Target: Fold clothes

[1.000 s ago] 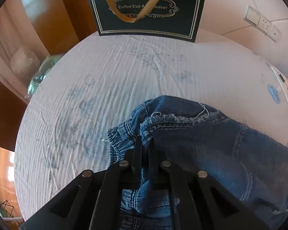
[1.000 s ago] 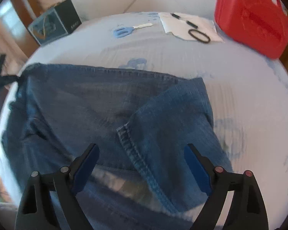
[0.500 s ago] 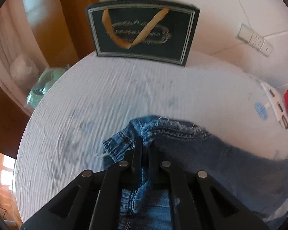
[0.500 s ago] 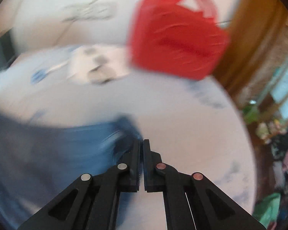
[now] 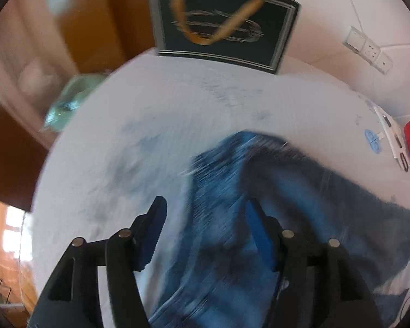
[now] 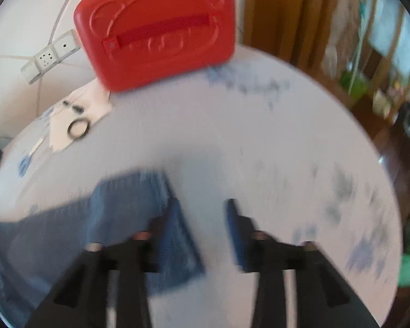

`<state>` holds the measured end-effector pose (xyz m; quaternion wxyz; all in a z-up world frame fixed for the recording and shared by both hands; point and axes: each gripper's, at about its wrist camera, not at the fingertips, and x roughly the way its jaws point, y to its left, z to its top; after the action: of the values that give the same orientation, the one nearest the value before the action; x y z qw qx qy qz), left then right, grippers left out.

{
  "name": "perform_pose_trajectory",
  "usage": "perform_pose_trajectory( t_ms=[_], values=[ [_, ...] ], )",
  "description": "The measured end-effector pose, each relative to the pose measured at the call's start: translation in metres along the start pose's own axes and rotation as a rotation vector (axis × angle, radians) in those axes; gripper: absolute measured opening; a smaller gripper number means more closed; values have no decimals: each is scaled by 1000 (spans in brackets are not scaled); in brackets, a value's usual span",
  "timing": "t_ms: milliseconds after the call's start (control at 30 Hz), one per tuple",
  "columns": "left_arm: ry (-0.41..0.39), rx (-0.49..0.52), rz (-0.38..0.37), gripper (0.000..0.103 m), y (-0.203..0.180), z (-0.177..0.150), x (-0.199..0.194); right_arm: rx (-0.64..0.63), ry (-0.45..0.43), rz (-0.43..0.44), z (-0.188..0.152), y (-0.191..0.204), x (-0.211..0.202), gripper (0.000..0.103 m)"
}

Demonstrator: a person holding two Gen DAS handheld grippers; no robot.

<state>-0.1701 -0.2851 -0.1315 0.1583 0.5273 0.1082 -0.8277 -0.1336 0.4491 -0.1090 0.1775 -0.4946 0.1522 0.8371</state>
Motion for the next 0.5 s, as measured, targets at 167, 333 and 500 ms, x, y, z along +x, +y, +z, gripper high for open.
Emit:
perform_pose_trajectory(
  t_ms=[167,333,500],
  values=[
    [69,-29,41,60,38,-65,-9,77,60,47,-75,-15,-22,87],
    [122,-98,-26,60,54,-126,-4,151,92,57,-129,-34,-49,88],
    [118,-70,-38,60,38,-151,-2,208,107,30,-170,-57,-78,88]
  ],
)
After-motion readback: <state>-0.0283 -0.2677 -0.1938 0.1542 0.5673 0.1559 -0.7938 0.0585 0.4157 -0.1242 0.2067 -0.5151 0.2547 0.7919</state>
